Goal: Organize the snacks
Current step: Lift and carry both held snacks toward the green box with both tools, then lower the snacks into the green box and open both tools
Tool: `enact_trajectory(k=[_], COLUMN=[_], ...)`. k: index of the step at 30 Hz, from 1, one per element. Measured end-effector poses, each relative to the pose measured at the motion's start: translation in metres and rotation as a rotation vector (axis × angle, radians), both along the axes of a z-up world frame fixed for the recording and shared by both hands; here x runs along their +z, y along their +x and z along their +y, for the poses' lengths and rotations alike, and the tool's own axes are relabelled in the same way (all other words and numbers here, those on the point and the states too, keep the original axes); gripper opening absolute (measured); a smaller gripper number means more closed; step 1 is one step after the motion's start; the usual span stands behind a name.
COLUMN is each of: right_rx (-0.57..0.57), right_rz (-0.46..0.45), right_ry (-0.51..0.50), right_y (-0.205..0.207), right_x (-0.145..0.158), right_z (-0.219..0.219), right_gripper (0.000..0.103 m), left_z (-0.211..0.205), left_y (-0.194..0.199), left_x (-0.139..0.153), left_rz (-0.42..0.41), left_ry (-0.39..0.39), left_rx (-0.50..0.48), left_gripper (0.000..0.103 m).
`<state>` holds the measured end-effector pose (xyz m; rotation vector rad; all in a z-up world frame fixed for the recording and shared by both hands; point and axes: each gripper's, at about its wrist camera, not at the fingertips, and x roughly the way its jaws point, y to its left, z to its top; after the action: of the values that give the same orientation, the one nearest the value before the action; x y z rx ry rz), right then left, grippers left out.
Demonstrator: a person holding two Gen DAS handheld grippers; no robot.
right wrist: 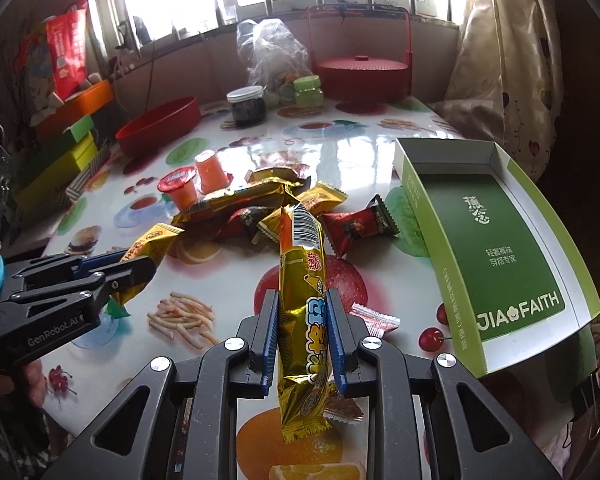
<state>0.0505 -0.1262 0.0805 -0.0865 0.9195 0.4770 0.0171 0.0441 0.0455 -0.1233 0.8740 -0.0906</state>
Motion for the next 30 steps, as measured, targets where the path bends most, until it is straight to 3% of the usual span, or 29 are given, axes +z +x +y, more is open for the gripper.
enact_trajectory(k=[17, 30], right_rx=[-0.134, -0.278], right_rz=[-0.068, -0.055], right_ry=[0.03, 0.019], right_y=[0.019, 0.039], right_x=[0.029, 0.023], right_z=[-0.044, -0.1], right_gripper=[0.022, 0.022], left_z=[-0.046, -0.101], left_y=[0.035, 0.071], left_x=[0.028, 0.036], left_rz=[-0.064, -0.055], left_ry=[-0.061, -0.134], left_rx=[-0.116, -0.242], left_gripper=[0.023, 0.023])
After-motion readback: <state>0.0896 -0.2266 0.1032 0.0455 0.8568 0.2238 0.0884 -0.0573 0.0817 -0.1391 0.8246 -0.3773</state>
